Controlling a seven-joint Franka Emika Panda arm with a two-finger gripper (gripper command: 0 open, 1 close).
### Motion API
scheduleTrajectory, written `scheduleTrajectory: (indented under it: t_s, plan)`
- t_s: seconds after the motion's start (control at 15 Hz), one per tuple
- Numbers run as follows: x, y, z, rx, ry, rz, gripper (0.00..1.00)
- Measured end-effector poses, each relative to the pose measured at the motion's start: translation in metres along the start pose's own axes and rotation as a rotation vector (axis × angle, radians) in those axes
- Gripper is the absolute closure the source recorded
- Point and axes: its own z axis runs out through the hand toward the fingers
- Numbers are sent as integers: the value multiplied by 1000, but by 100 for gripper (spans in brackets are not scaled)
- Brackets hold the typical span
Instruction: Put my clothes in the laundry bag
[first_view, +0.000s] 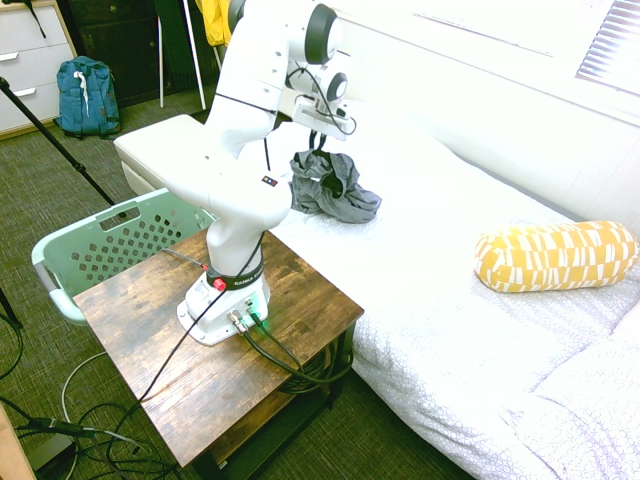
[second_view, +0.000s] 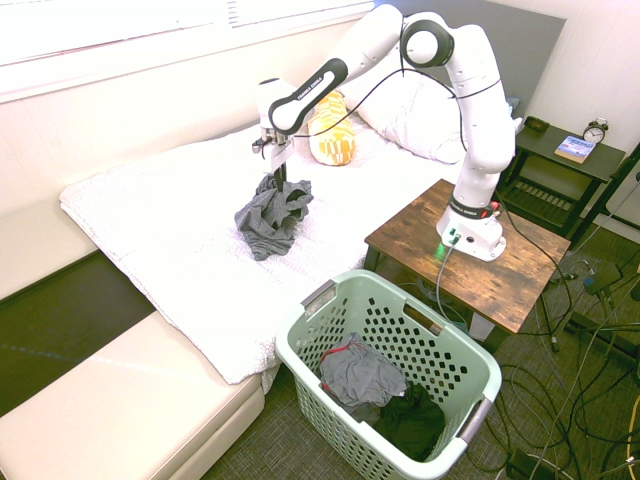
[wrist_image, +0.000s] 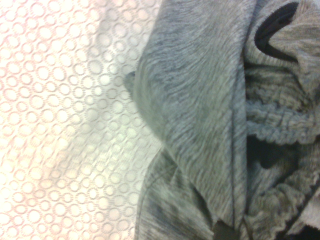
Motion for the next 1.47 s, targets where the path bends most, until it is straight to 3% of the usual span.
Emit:
scheduleTrajectory:
  t_s: [0.4, 0.53, 0.73, 0.93, 1.0, 1.47]
  plan:
    - [-249, -19, 4, -79, 82, -121, 100]
    - [-351, 4, 22, -113, 119, -157, 100]
    - [-498, 74, 61, -140, 159, -191, 100]
    - [-535, 92, 61, -121, 175, -197, 100]
    - [-528, 89, 61, -123, 170, -185, 0]
    - [-525, 89, 67, -142, 166, -192, 0]
